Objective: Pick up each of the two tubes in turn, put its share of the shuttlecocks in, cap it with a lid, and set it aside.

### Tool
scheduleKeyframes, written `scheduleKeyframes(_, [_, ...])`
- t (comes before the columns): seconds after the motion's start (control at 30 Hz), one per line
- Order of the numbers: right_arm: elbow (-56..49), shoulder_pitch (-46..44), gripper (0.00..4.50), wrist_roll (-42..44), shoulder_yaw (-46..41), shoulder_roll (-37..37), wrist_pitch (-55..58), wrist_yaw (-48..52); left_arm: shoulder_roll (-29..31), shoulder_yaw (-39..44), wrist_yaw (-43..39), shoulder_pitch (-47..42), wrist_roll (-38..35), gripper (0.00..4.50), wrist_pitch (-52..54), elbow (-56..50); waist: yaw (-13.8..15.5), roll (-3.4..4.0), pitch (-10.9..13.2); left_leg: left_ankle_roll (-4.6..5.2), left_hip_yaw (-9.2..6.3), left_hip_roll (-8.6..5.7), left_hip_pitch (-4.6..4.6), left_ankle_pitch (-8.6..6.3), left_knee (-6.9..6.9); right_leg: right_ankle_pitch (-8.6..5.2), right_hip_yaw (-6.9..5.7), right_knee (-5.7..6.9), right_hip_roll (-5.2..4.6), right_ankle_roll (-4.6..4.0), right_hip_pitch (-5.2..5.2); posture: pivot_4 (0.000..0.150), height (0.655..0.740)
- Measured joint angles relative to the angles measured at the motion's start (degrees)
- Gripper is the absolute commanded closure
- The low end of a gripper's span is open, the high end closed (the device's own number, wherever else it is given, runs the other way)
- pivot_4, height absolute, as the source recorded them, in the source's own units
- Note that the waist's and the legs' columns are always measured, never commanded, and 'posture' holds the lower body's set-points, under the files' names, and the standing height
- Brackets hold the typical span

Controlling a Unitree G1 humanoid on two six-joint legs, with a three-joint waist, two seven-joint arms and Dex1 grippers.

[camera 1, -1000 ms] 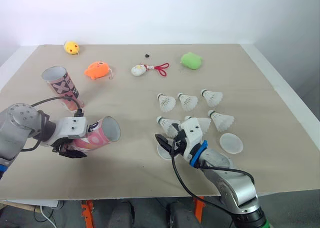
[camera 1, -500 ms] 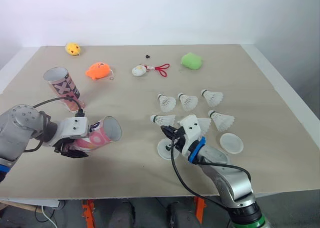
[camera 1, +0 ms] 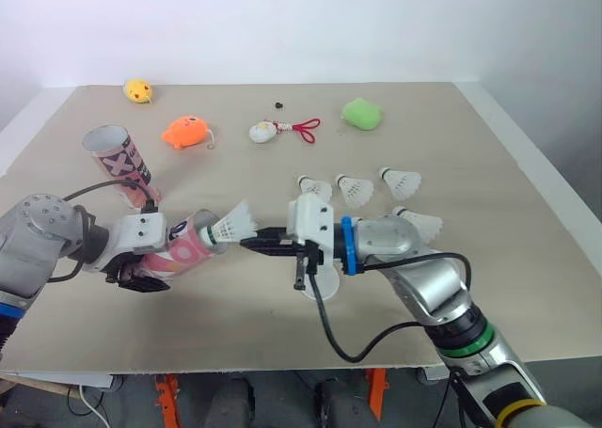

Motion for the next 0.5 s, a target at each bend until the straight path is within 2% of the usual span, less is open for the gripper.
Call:
scheduleKeyframes(0.13, [3.71, -1.51, 4.42, -1.78, 0.61, 2.91, -3.27, 0.59, 0.01, 1.10, 0.47, 1.21, -0.47, 1.32, 0.63, -0.72, -0.01, 0.00, 0.00, 0.00, 0.00, 0.03, 0.01, 0.00, 0.00, 0.02, -0.01, 0.02, 0.02, 0.01, 0.00, 0.150, 0.7400])
scheduleKeyframes(0.17, [4.04, -1.81, 4.15, -1.94, 0.61, 3.43, -3.49, 0.55, 0.01, 1.32, 0.53, 1.42, -0.53, 1.32, 0.67, -0.85, -0.01, 0.00, 0.00, 0.00, 0.00, 0.03, 0.01, 0.00, 0.00, 0.04, -0.01, 0.02, 0.02, 0.06, -0.01, 0.150, 0.7400])
scheduleKeyframes(0.3, [4.12, -1.93, 2.62, -0.14, -0.27, 6.54, -1.86, 0.05, 0.00, 1.85, 0.90, 2.01, -0.64, 1.32, 0.69, -1.22, -0.01, 0.00, 0.00, 0.00, -0.02, 0.03, 0.01, 0.00, -0.02, 0.03, -0.01, 0.04, 0.02, 0.06, 0.00, 0.150, 0.7400])
scheduleKeyframes(0.47, [3.46, 1.95, 0.04, 3.08, -7.59, 8.13, 1.54, -5.40, -0.05, 2.16, 1.69, 2.67, -1.04, 1.32, 0.77, -1.75, 0.03, -0.04, -0.02, 0.00, 0.00, -0.01, 0.01, 0.00, 0.00, 0.04, 0.00, 0.03, -0.03, 0.08, 0.02, 0.150, 0.7400])
scheduleKeyframes(0.5, [3.36, 2.97, 0.04, 2.97, -9.00, 8.28, 2.00, -7.32, -0.04, 2.37, 1.79, 2.93, -1.11, 1.32, 0.77, -1.86, 0.02, -0.03, -0.02, 0.00, 0.00, -0.01, 0.01, 0.00, 0.00, 0.03, 0.00, 0.03, -0.04, 0.07, 0.01, 0.150, 0.7400])
